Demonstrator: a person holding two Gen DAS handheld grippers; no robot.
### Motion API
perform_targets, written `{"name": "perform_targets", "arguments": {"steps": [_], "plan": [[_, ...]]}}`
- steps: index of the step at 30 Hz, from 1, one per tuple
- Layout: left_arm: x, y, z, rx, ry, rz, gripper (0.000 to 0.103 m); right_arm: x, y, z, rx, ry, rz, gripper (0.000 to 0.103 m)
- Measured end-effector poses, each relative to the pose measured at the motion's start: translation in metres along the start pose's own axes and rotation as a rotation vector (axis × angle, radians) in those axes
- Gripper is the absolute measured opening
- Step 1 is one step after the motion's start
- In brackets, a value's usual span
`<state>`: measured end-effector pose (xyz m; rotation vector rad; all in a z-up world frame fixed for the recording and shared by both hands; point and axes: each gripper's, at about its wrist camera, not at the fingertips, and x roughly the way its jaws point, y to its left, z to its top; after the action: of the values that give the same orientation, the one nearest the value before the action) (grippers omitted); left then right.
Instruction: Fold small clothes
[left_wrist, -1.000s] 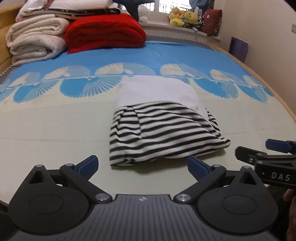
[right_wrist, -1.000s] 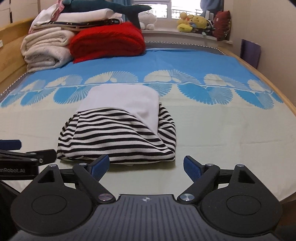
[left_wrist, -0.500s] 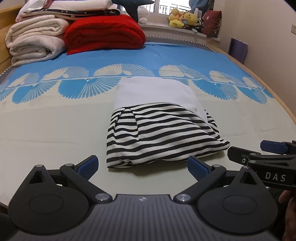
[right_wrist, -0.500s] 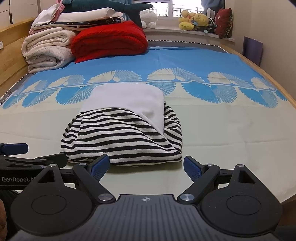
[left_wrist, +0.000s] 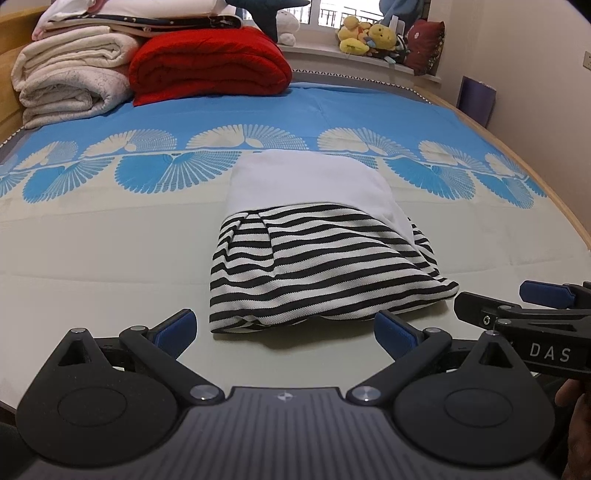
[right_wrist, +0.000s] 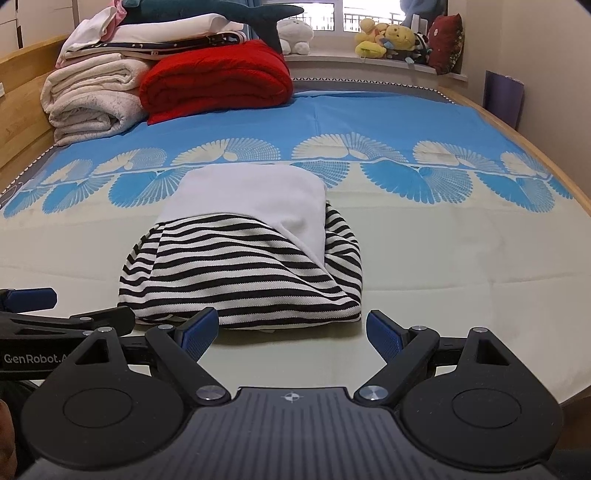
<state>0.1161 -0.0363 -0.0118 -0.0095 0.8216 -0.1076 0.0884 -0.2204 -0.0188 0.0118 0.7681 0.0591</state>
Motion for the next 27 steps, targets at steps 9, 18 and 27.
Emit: {"name": "perform_targets", "arguments": {"steps": [9, 18, 27], "plan": [[0.0012, -0.0008, -0.0010, 0.003, 0.002, 0.002, 0.102, 0.0014, -0.0002, -0.0006, -0.002, 0.004, -0.005, 0.088], [0.0027, -0.0007, -0.0033, 0.005, 0.004, 0.003, 0.102, 0.0026, -0.0008, -0.0014, -0.007, 0.008, -0.009, 0.088], [0.0033, 0.0002, -0.0033, 0.006, 0.005, 0.002, 0.102, 0.0030, -0.0008, -0.0014, -0.010, 0.009, -0.011, 0.088]]}}
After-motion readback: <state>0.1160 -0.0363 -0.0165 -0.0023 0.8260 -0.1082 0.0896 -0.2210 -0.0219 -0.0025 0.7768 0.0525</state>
